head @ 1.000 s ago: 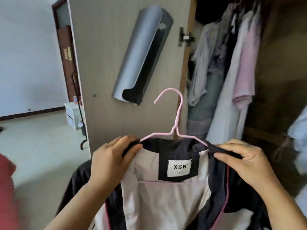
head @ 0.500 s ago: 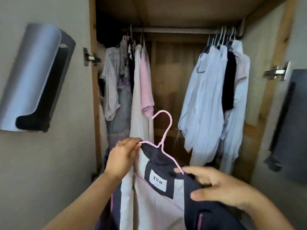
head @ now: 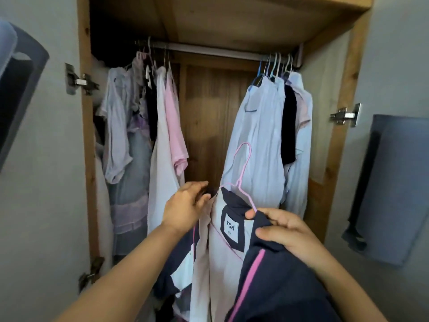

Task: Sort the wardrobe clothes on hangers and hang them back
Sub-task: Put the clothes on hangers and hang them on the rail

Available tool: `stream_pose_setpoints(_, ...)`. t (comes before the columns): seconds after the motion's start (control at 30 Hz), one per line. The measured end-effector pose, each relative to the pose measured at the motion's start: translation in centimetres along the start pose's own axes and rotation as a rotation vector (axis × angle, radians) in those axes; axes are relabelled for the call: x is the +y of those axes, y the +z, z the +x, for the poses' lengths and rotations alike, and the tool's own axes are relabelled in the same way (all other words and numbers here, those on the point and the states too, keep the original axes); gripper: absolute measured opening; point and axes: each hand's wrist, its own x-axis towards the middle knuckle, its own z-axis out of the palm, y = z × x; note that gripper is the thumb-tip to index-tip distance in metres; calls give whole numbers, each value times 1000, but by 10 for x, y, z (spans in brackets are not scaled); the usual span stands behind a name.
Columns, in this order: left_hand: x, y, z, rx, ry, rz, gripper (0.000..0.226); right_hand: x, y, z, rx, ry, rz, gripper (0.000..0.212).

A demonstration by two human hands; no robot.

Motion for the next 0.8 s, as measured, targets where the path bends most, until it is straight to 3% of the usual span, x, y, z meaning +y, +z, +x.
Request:
stream_pose_setpoints(0.17, -9, -1, 35, 19, 65, 21, 31, 4, 4, 49, 67, -65, -208, 26)
stream_pose_setpoints(0.3, -14, -2, 69, 34, 138, 38, 51, 5, -3, 97, 84, -167, -457, 26)
stream_pose_setpoints(0.47, -24, -2, 121, 40, 215, 125, 61, -5, -25, 159, 271, -299, -796, 22)
stream_pose_setpoints(0.63, -33, 3, 184, 73, 307, 187, 43, -33, -45, 217, 435, -393, -837, 6)
stream_pose_setpoints(0.8, -31, 18, 251, 78, 339, 148, 36, -67, -60, 285, 489, -427, -861, 10)
